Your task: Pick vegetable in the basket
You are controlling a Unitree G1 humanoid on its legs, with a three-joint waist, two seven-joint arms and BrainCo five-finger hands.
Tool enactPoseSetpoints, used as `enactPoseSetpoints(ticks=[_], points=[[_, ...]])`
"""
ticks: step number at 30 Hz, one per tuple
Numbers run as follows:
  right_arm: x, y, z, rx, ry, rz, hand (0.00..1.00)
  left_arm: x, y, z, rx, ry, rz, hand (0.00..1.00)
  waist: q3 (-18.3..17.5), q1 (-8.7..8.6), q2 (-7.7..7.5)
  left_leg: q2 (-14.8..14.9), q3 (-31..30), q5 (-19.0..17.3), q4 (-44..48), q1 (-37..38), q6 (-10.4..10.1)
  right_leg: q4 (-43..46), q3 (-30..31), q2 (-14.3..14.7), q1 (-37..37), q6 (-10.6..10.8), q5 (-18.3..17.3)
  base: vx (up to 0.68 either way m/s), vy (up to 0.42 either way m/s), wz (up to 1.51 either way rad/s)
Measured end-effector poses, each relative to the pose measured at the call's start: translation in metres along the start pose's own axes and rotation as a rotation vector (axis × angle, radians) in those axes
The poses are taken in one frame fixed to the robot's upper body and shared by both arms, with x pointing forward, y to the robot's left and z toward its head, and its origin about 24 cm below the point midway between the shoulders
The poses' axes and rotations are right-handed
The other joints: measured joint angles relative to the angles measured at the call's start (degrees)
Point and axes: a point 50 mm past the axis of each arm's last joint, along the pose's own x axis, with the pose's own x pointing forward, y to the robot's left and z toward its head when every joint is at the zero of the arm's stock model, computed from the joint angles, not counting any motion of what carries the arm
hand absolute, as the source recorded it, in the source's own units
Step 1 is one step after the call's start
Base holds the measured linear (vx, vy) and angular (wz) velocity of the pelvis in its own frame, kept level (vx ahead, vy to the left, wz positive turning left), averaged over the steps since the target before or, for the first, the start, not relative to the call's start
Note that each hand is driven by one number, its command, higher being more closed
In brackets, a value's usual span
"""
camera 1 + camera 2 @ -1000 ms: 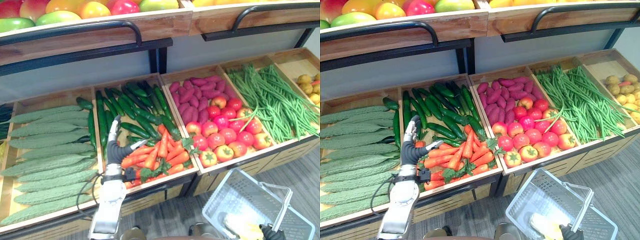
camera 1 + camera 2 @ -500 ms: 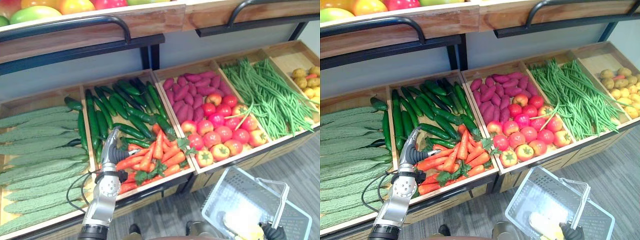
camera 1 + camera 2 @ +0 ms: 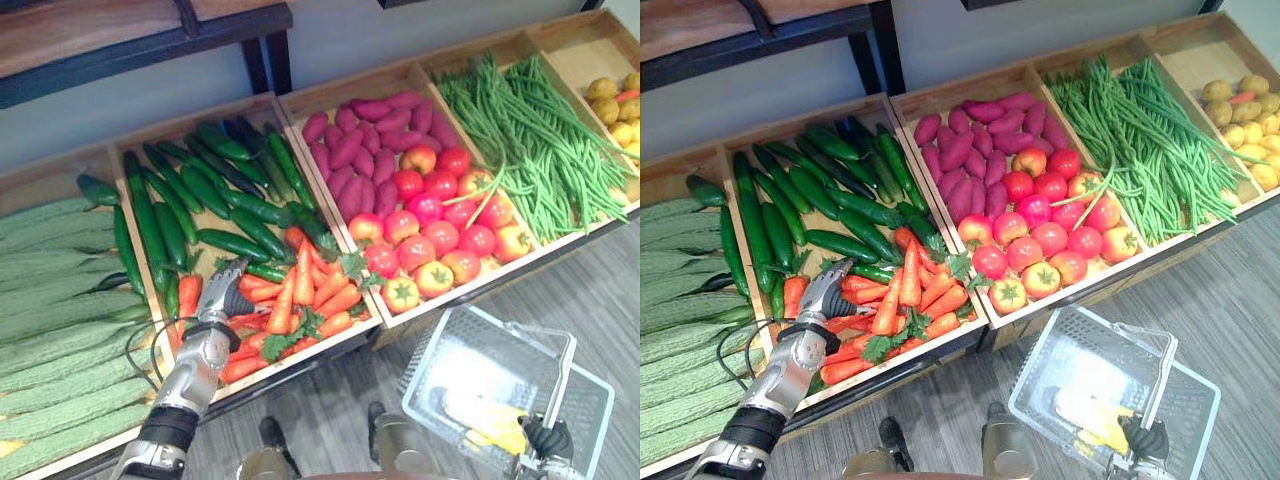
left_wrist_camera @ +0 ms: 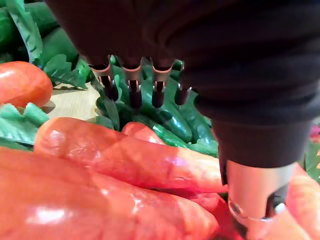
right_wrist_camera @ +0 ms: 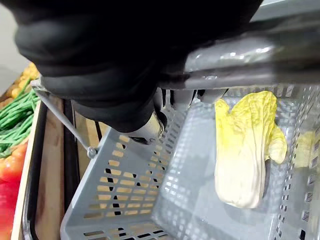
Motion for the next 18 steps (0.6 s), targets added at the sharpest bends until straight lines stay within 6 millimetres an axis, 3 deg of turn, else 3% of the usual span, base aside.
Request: enactPoseSetpoints(ticks=[4, 9, 18], points=[[0.002, 0.002, 0.006, -0.008, -0.026, 0.011, 1.0, 0.007, 0.004, 0.007, 0.001, -0.025, 0.009, 1.0, 0.5, 0.01, 0.16, 0.1, 0.3, 0.0, 0.0, -0.1, 0.0, 0.0, 0.5, 0.5, -0.5, 0.0, 0.0, -0.05, -0.028, -0.06], [0.006, 0.005, 0.013, 0.002, -0.052, 0.016, 1.0, 0.007, -0.018, 0.017, 0.005, -0.052, -0.098, 1.0, 1.7, -0.13, 0.29, 0.1, 0.3, 0.0, -0.1, -1.0, 0.0, -0.3, 0.7, 0.5, -1.4, 0.3, 0.6, -0.02, -0.008, -0.04], [0.006, 0.002, 0.012, 0.005, -0.048, -0.008, 1.0, 0.009, -0.018, 0.025, -0.024, -0.076, -0.094, 1.0, 1.8, -0.3, 0.34, -0.3, 0.3, 0.1, -0.2, -0.2, 0.0, -0.2, 0.7, -0.1, -1.1, 0.3, 0.7, 0.03, -0.002, 0.0]])
